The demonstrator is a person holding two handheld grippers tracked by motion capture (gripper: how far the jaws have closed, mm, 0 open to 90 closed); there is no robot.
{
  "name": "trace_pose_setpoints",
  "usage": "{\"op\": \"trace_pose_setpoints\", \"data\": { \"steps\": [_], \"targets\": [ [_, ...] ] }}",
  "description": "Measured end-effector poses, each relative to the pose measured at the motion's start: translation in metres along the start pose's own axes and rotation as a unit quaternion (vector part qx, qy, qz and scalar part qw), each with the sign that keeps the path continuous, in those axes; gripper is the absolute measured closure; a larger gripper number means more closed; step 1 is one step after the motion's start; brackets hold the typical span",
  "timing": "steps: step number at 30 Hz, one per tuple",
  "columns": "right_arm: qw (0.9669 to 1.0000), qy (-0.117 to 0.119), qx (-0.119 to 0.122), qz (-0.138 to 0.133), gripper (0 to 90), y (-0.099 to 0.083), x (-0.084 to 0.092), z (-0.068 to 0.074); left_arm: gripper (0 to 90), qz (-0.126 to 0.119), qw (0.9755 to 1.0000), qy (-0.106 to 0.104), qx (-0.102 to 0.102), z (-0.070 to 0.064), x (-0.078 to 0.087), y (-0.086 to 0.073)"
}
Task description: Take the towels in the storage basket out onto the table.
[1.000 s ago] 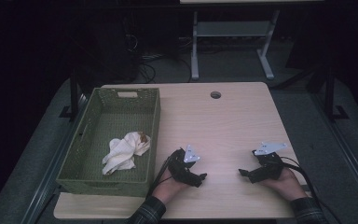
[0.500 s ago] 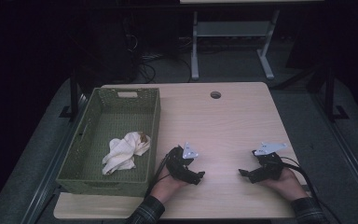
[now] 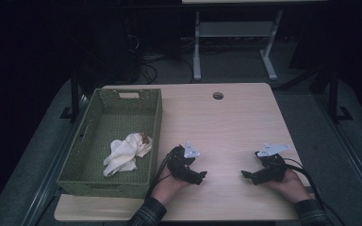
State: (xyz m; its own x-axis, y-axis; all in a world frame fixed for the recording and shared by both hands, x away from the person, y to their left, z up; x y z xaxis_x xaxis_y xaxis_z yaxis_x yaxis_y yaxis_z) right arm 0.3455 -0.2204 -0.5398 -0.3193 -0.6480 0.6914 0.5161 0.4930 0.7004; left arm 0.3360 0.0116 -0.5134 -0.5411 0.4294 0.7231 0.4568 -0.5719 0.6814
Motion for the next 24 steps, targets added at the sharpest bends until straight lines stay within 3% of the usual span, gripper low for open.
{"op": "trace_pose_setpoints", "data": {
  "steps": [24],
  "targets": [
    [1.0000,0.000,0.000,0.000,2.3,0.000,0.000,0.000,13.7,-0.008,0.9999,-0.002,0.005,0.002,0.019,0.020]
  ]
}}
Point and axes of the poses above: each handheld gripper's, and its own axes: x roughly backward along the jaws, y roughly out of its top, z roughly to its left, the point moved 8 cm from there along -x, roughly forward along the jaws, and after that the axes turned 11 degrees about y, right-handed, at the moved point
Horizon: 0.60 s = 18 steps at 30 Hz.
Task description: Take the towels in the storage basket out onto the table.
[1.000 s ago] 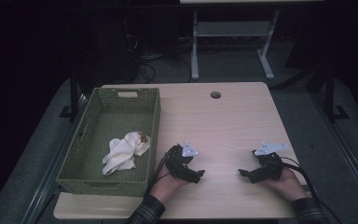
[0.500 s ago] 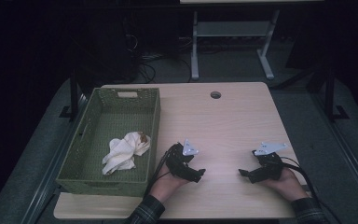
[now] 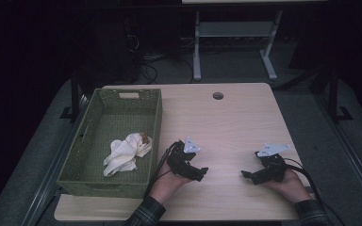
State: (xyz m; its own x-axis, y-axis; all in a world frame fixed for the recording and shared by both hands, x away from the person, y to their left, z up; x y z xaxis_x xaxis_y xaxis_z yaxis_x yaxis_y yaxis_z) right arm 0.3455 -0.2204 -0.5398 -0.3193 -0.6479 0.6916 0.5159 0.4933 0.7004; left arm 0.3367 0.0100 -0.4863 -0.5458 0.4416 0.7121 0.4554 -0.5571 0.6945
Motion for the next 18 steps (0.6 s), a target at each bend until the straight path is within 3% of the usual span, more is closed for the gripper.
{"op": "trace_pose_setpoints", "data": {
  "steps": [18],
  "targets": [
    [1.0000,0.001,0.000,0.000,2.3,0.000,0.000,0.000,13.7,-0.006,1.0000,0.003,0.007,0.009,0.012,0.015]
  ]
}}
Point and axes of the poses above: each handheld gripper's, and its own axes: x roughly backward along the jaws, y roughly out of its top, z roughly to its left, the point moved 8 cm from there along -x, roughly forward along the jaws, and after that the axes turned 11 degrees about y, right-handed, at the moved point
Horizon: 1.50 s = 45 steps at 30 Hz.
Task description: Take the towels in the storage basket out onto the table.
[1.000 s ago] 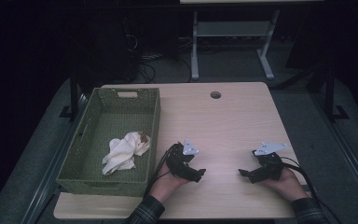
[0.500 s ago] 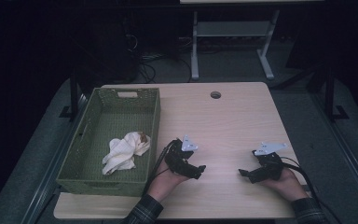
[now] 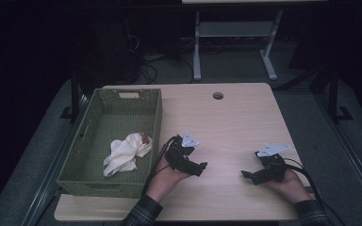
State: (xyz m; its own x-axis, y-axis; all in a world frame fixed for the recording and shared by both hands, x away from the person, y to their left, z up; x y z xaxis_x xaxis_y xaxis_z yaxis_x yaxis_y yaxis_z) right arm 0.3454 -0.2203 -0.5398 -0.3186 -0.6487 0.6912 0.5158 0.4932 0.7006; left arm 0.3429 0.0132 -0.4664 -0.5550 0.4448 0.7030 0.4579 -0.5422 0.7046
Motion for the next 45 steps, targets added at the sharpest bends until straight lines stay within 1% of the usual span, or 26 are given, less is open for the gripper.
{"op": "trace_pose_setpoints", "data": {
  "steps": [1,2,5,10,13,14,16,18,20,21,23,24,26,29,30,33,36,38,43,45],
  "targets": [
    [1.0000,0.000,0.000,0.000,2.3,0.000,0.000,0.000,13.7,-0.001,1.0000,-0.004,-0.001,0.001,0.001,0.001],
    [1.0000,0.000,0.000,0.000,2.3,0.000,0.000,0.000,13.7,-0.007,0.9999,-0.011,0.003,0.000,0.004,0.004],
    [1.0000,0.000,0.000,0.000,2.3,0.000,0.000,0.000,13.7,-0.009,0.9998,-0.016,0.003,0.001,0.005,0.006],
    [1.0000,0.000,0.000,0.000,2.3,0.000,0.000,0.000,13.7,-0.014,0.9996,-0.024,-0.005,0.001,0.008,0.013],
    [1.0000,0.000,0.000,0.000,2.3,0.000,0.000,0.000,13.6,-0.023,0.9991,-0.034,-0.006,0.001,0.011,0.017],
    [1.0000,0.000,0.000,0.000,2.3,0.000,0.000,0.000,13.6,-0.025,0.9989,-0.037,-0.011,0.001,0.012,0.018],
    [1.0000,0.000,0.000,0.000,2.3,0.000,0.000,0.000,13.6,-0.025,0.9985,-0.046,-0.015,0.000,0.014,0.020],
    [1.0000,0.000,0.000,0.000,2.3,0.000,0.000,0.000,13.6,-0.025,0.9983,-0.049,-0.017,0.001,0.016,0.022],
    [1.0000,0.000,0.001,0.000,2.3,0.000,0.000,0.000,13.6,-0.025,0.9983,-0.049,-0.017,0.002,0.017,0.024],
    [1.0000,0.000,0.001,0.000,2.3,0.000,0.000,0.000,13.5,-0.027,0.9983,-0.049,-0.018,0.005,0.019,0.027],
    [1.0000,0.000,0.001,0.000,2.3,0.000,0.000,0.000,13.5,-0.029,0.9982,-0.050,-0.016,0.006,0.020,0.029],
    [1.0000,0.000,0.000,0.000,2.3,0.000,0.000,0.000,13.5,-0.034,0.9982,-0.048,-0.016,0.010,0.022,0.032],
    [1.0000,0.000,0.000,0.000,2.3,0.000,0.000,0.000,13.5,-0.035,0.9982,-0.048,-0.012,0.014,0.023,0.035],
    [1.0000,0.000,0.000,0.000,2.3,0.000,0.000,0.000,13.5,-0.037,0.9982,-0.046,-0.012,0.017,0.024,0.037],
    [1.0000,0.000,0.000,0.000,2.3,0.000,0.000,0.000,13.5,-0.036,0.9981,-0.047,-0.016,0.019,0.025,0.038],
    [1.0000,0.000,0.000,0.000,2.3,0.000,0.000,0.000,13.6,-0.035,0.9982,-0.047,-0.013,0.021,0.026,0.040],
    [1.0000,0.000,0.000,0.000,2.3,0.000,0.000,0.000,13.6,-0.036,0.9981,-0.048,-0.014,0.025,0.028,0.043],
    [1.0000,0.000,0.000,0.000,2.3,0.000,0.000,0.000,13.6,-0.032,0.9983,-0.046,-0.016,0.029,0.030,0.044],
    [1.0000,0.000,0.000,0.000,2.3,0.000,0.000,0.000,13.7,-0.031,0.9983,-0.045,-0.019,0.034,0.033,0.044],
    [1.0000,0.000,0.000,0.000,2.3,0.000,0.000,0.000,13.7,-0.026,0.9985,-0.042,-0.025,0.038,0.036,0.043]
  ]
}}
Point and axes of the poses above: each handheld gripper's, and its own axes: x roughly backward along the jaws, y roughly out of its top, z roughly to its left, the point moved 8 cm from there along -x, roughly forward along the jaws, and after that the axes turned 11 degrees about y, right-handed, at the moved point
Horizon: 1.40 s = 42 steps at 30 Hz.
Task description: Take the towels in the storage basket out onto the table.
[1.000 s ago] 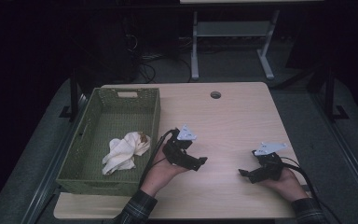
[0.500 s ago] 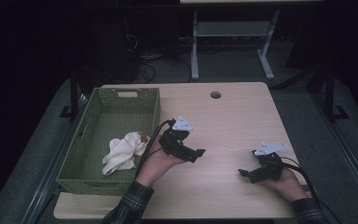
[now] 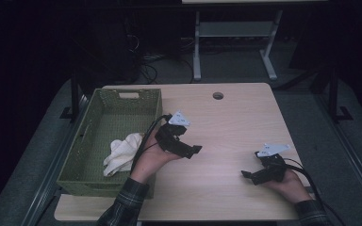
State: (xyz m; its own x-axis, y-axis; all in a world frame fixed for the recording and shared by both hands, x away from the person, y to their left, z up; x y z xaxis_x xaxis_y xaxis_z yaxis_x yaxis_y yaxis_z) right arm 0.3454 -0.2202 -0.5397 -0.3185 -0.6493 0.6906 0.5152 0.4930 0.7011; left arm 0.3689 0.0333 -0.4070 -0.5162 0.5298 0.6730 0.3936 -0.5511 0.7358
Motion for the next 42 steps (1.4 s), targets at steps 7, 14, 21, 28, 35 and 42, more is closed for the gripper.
{"op": "trace_pose_setpoints", "data": {
  "steps": [7,14,21,28,35,42],
  "targets": [
    [1.0000,0.000,0.000,0.000,2.3,0.000,0.000,0.000,13.7,-0.010,0.9999,0.009,0.005,0.013,0.010,0.003],
    [1.0000,0.000,0.000,0.000,2.3,0.000,0.000,0.000,13.7,-0.010,0.9997,0.021,0.009,0.024,0.016,-0.001],
    [1.0000,0.000,0.000,0.000,2.3,0.000,0.000,0.000,13.7,-0.020,0.9988,0.041,0.018,0.041,0.028,-0.002],
    [1.0000,0.000,0.000,0.000,2.3,0.000,0.000,0.000,13.7,-0.020,0.9979,0.054,0.028,0.055,0.037,-0.008],
    [1.0000,0.000,0.000,0.000,2.3,0.000,0.000,0.000,13.7,-0.028,0.9964,0.068,0.042,0.068,0.048,-0.011],
    [1.0000,0.000,0.001,0.000,2.3,0.000,0.000,0.000,13.7,-0.028,0.9944,0.086,0.056,0.084,0.057,-0.019]
  ]
}}
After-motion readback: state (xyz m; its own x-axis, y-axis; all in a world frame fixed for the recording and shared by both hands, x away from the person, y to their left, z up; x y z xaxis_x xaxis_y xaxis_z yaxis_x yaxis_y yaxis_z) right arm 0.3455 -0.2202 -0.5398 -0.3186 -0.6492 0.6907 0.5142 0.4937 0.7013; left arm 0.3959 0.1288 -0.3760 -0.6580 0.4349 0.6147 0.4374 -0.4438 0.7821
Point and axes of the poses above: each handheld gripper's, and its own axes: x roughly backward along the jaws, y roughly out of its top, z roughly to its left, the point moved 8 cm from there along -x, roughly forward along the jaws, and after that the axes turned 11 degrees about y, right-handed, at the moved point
